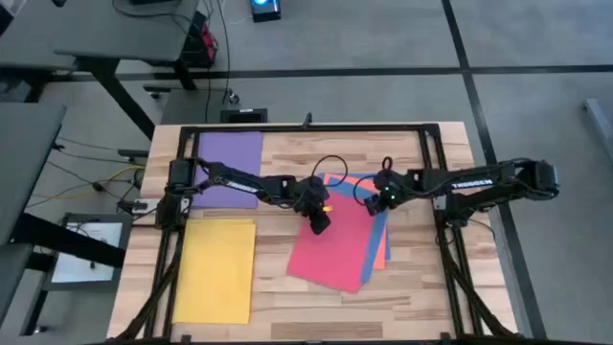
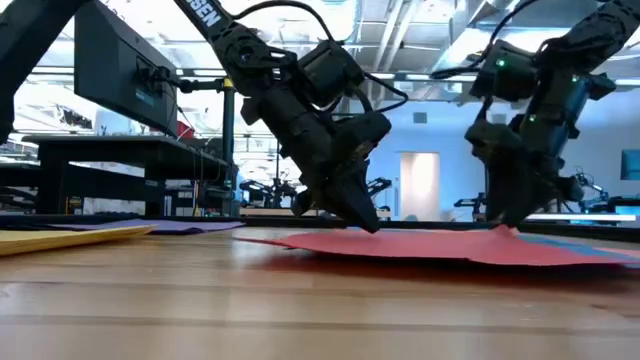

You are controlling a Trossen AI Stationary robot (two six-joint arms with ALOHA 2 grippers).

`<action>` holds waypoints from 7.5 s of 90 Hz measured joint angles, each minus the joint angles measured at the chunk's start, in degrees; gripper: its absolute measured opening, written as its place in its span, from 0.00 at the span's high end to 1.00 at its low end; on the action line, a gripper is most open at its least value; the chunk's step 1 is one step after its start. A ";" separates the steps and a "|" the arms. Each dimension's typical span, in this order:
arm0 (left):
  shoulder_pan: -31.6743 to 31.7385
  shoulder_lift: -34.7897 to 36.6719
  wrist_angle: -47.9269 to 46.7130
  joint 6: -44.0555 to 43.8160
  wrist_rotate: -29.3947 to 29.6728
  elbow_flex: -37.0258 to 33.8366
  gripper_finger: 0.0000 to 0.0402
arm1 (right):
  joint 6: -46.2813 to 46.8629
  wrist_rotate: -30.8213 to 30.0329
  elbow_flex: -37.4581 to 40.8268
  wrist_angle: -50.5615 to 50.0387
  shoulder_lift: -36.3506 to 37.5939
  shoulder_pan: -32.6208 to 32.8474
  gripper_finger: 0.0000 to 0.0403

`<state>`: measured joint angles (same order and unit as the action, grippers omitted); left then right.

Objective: Organize paper
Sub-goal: Move the pink paper to the top right of the table

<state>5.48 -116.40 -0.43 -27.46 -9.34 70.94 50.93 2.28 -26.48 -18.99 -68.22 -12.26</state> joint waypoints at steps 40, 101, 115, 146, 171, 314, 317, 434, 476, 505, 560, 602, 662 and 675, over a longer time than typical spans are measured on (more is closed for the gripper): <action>-0.09 0.00 0.21 0.39 -0.09 0.02 1.00 | 0.03 4.27 -0.24 17.97 -12.65 7.58 0.68; -0.11 2.78 -0.36 4.21 -1.03 0.04 1.00 | -2.49 5.89 -2.24 10.31 -7.01 8.14 1.00; 0.23 7.29 -0.18 6.12 -1.05 0.04 1.00 | -9.12 2.25 -7.80 -7.68 1.40 4.10 1.00; 2.68 10.49 -0.71 9.61 0.07 0.07 1.00 | -22.95 -17.68 -14.19 -24.42 11.18 -22.97 1.00; 2.91 10.49 -3.03 10.23 0.02 0.07 1.00 | -31.16 -17.51 -14.31 -18.79 6.91 -37.49 0.92; 1.01 -2.55 -3.69 2.97 0.22 0.15 1.00 | -50.89 -0.02 -5.16 0.66 -10.89 -45.93 1.00; 1.01 -2.56 -3.70 2.97 0.22 0.14 1.00 | -50.46 -0.04 -5.16 1.01 -10.93 -46.50 1.00; 0.96 -2.36 -2.82 0.17 -2.01 -0.02 1.00 | -40.62 3.27 -5.76 4.63 -15.42 -45.52 1.00; 0.94 -2.36 -2.99 0.18 -2.15 0.00 1.00 | -39.68 0.97 -6.97 -4.69 -15.18 -43.31 1.00; 0.94 -2.34 -3.02 0.20 -2.12 0.02 1.00 | -35.46 0.36 -6.97 -5.79 -15.20 -42.39 1.00; 0.92 -2.32 -2.82 0.22 -2.05 0.02 1.00 | -21.28 3.31 -6.62 -1.72 -15.48 -42.72 1.00; 0.49 -2.29 -2.78 0.76 -1.65 0.00 1.00 | -22.66 1.52 -6.84 -4.33 -15.43 -40.44 1.00; 0.15 -2.29 -2.95 0.82 -2.20 0.02 1.00 | -27.22 -1.21 -6.56 -7.07 -12.07 -41.14 1.00; 0.15 -2.29 -2.82 0.83 -2.16 0.02 1.00 | -27.29 -1.44 -6.56 -5.95 -12.07 -41.85 1.00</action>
<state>5.63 -118.69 -3.25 -26.63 -11.51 70.96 23.64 0.84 -33.04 -24.94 -80.29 -54.11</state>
